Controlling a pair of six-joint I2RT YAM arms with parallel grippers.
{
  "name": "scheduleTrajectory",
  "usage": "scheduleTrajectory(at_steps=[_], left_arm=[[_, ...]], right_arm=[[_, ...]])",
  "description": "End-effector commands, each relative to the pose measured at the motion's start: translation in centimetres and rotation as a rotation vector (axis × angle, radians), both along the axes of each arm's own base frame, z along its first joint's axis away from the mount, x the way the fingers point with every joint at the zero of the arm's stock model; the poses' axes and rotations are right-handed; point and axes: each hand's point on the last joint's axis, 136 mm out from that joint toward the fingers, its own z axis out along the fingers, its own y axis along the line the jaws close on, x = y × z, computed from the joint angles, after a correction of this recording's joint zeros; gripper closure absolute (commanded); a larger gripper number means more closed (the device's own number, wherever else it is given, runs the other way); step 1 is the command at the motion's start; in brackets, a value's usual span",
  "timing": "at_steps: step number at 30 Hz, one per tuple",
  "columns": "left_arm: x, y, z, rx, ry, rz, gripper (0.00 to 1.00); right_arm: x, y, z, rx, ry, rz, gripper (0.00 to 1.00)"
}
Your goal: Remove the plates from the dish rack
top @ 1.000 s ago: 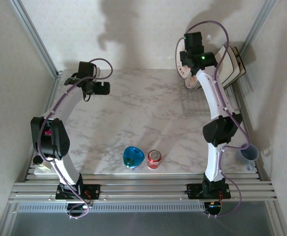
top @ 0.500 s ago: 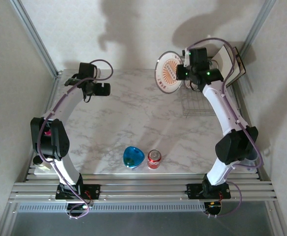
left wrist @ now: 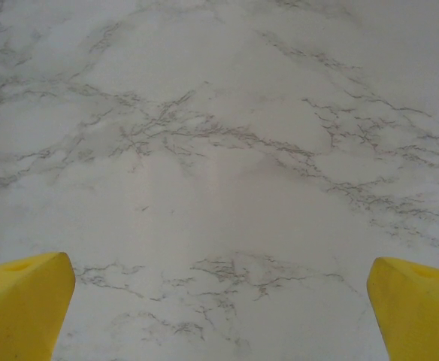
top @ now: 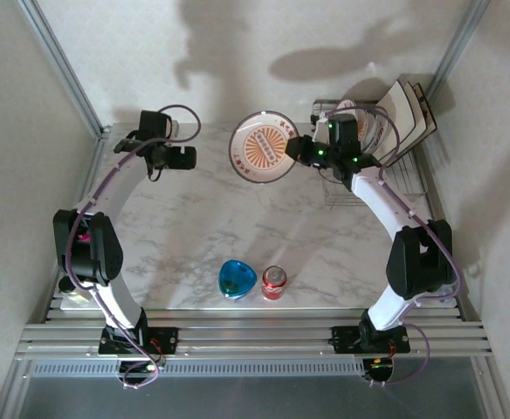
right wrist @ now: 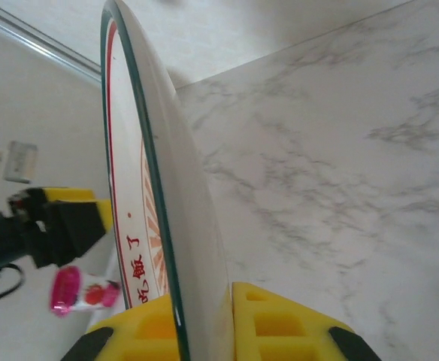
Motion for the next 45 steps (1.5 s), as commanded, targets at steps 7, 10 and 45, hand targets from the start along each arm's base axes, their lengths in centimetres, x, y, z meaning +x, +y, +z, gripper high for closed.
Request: scheduleTrajectory(at_steps=[7,10,45], left_arm=[[-0.5,-0.9,2.1,-0.025,-0.052,-0.035,0.0],[-0.5,-1.0,2.1,-0.034,-0.055,-0.04,0.0],[-2.0,-12.9,7.6,-0.952,-0.196,-0.575,0.0]], right_arm=[[1.1,0.7,1.2,0.208,-0.012,0.025,1.0],[1.1,0.5,0.8,0.213,-0.006,0.018,1.0],[1.7,0.4,-1.2,0.254,0.028,0.028,1.0]])
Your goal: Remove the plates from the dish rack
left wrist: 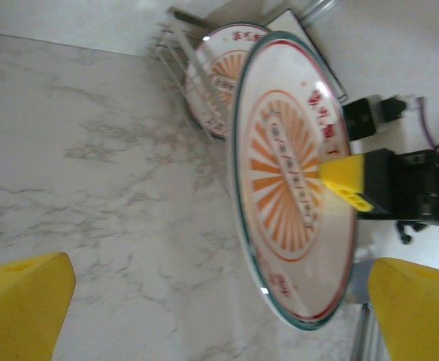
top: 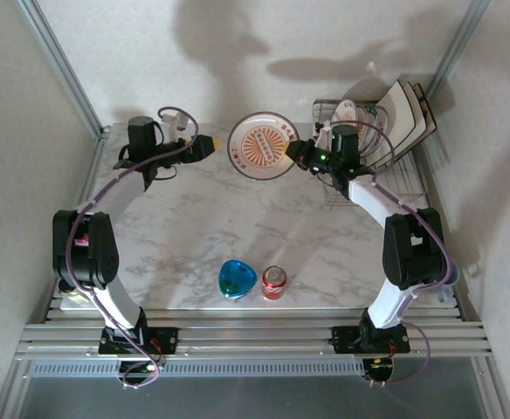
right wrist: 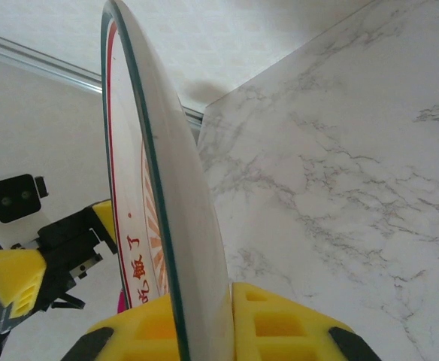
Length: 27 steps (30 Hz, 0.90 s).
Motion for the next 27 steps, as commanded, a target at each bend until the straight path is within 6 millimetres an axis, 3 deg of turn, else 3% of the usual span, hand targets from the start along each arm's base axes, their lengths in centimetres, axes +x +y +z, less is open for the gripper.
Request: scheduleTrajectory(at_steps=[1,5,16,22,27], left_arm=[[-0.8,-1.7,0.6,-0.07,-0.018,-0.093,0.0],[-0.7,-2.7,-0.7,-0.067,0.013,-0.11,0.01],[-0.1,-4.6,-2.9,-0.068,0.065,-0.14,0.16],[0.2,-5.3,-3.2,-0.077,0.076,-0.153,0.42],[0.4,-5.7,-3.2,-0.089,0.083,-0.159,0.54]], right_arm=[[0.2,0.6,1.5,0.045,-0.055,0.031,1.0],[0.3,1.4,1.8,0.053,-0.063,0.053,1.0],[0.5,2.9,2.1,0.054,-0.077,0.088,1.0],[0.5,3.5,2.1,0.058,-0.08,0.105,1.0],[0.4,4.0,2.0,0.06,-0.078,0.119,1.0]])
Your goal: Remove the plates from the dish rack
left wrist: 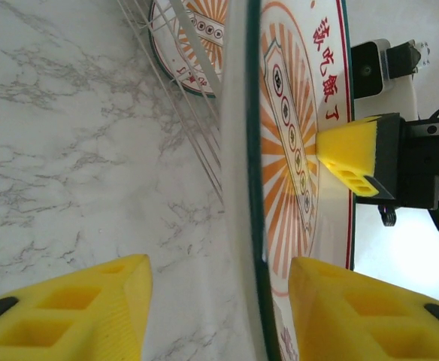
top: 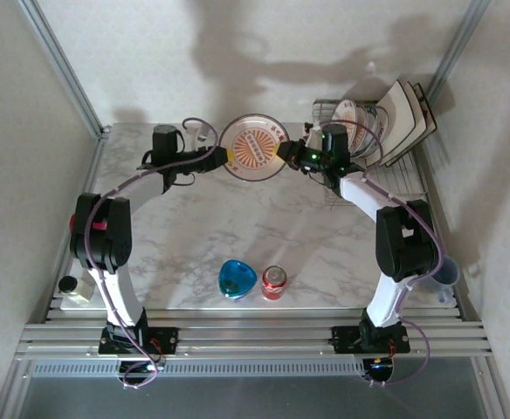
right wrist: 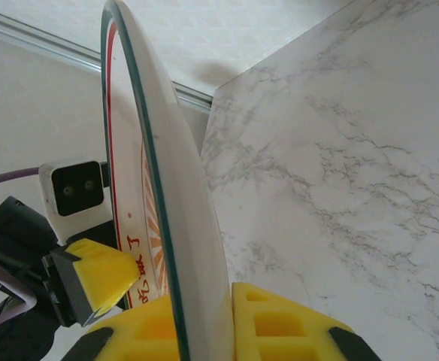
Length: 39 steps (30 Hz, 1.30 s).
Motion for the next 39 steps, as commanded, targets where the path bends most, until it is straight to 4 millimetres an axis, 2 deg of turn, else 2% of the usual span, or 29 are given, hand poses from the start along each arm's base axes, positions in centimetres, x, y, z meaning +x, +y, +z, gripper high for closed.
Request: scheduleTrajectory(at_steps=[1,12,16,17,19,21,26,27,29,32,36,39], left_arm=[[0.3,-0.8,1.7,-0.029,-0.054,-0.034,0.57],[0.7,-1.0,2.0,-0.037,-0.051,-0.038,1.0],[0.7,-1.1,2.2,-0.041,-0.052,-0.04,1.0],[0.7,-1.1,2.1,-0.041,-0.052,-0.038,1.0],[0.9,-1.0,2.4,-0.043,-0.059,-0.025,1.0],[1.0,-0.8,2.7,-0.045,-0.065,-0.009,1.0],[1.8,0.3,3.8,-0.071,-0.081,0.039,1.0],[2.0,0.7,4.1,-0.079,-0.083,0.053,1.0],[2.3,1.7,4.4,-0.089,-0.085,0.09,1.0],[2.9,3.6,4.8,-0.081,-0.091,0.174,1.0],[3.9,7.7,4.7,-0.067,-0.086,0.362,1.0],[4.3,11.0,4.6,-0.098,-0.071,0.509,1.0]], right_arm=[[0.1,1.4,2.9,0.048,-0.084,0.053,1.0],[0.2,2.0,2.3,0.035,-0.077,0.064,1.0],[0.3,2.0,2.2,0.031,-0.07,0.062,1.0],[0.3,2.0,2.1,0.028,-0.067,0.063,0.92],[0.3,2.0,2.1,0.013,-0.067,0.062,0.58],[0.4,1.8,2.1,-0.017,-0.071,0.056,0.36],[0.6,0.3,2.3,-0.206,-0.09,0.023,0.06],[0.5,-0.4,1.9,-0.28,-0.076,0.016,0.01],[0.8,-1.9,2.2,-0.418,-0.09,-0.013,0.01],[1.3,-5.2,3.3,-0.645,-0.124,-0.081,0.01],[1.7,-10.0,5.1,-0.935,-0.155,-0.157,0.01],[1.8,-13.4,6.2,-1.091,-0.144,-0.21,0.01]])
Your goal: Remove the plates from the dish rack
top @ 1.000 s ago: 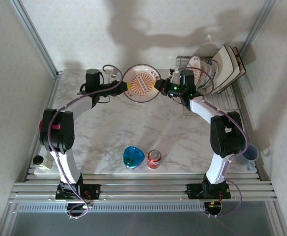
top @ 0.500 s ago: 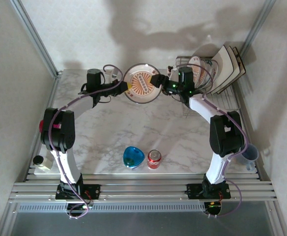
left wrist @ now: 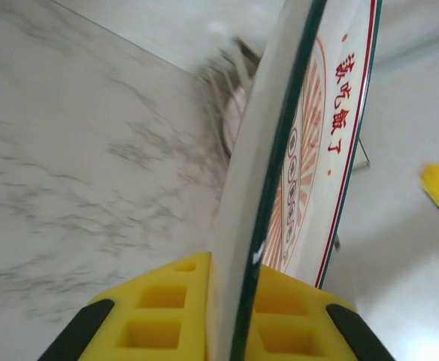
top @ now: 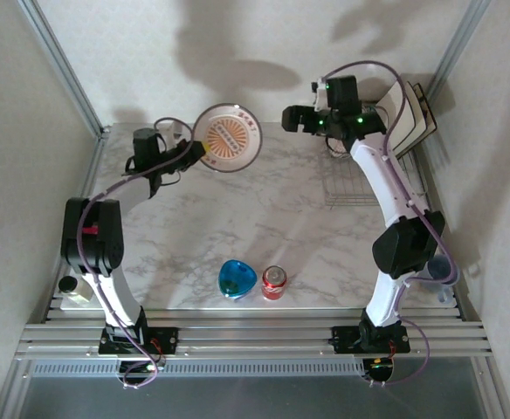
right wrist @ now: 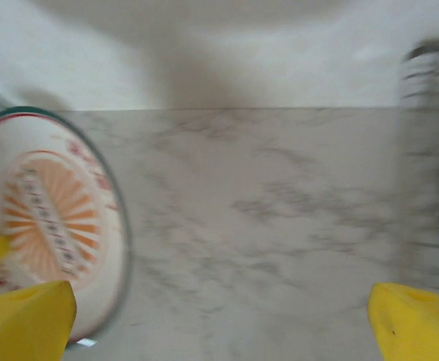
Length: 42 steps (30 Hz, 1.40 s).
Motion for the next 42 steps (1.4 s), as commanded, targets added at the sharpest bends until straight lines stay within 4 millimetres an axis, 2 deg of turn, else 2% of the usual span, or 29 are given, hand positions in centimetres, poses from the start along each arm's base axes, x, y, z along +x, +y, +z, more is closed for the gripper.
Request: scheduleTrajectory(at_steps=[1,6,10,13,18,24,28,34,42], left_arm=[[0.8,4.2,4.5,-0.046,-0.123,0.204,1.0],[0.6,9.5,3.4,-0.1,-0.085,0.437,1.0],[0.0,13.7,2.4,-0.136,-0.058,0.618,1.0],[-0.3,16.7,1.8,-0.145,-0.042,0.766,1.0],[-0.1,20.6,1.2,-0.17,-0.029,0.947,1.0],[1.8,25.0,0.0,-0.179,-0.005,1.055,1.0],[3.4,26.2,-1.7,-0.187,0.034,1.057,1.0],[4.6,27.3,-5.2,-0.205,0.084,1.058,1.0],[6.4,27.1,-8.3,-0.22,0.13,1.026,1.0]], right_arm=[[-1.2,-6.6,-2.8,-0.342,0.113,-0.111,0.01],[-1.8,-11.5,-2.6,-0.449,0.15,-0.207,0.01],[-2.4,-13.5,-2.8,-0.429,0.158,-0.236,0.01],[-2.9,-13.9,-3.0,-0.405,0.153,-0.237,0.01],[-3.2,-13.8,-3.8,-0.396,0.165,-0.226,0.01],[-3.5,-13.6,-4.0,-0.387,0.164,-0.213,0.01],[-3.6,-13.6,-3.9,-0.387,0.164,-0.212,0.01],[-3.7,-13.4,-4.3,-0.374,0.168,-0.21,0.01],[-3.8,-13.3,-4.3,-0.371,0.169,-0.206,0.01]])
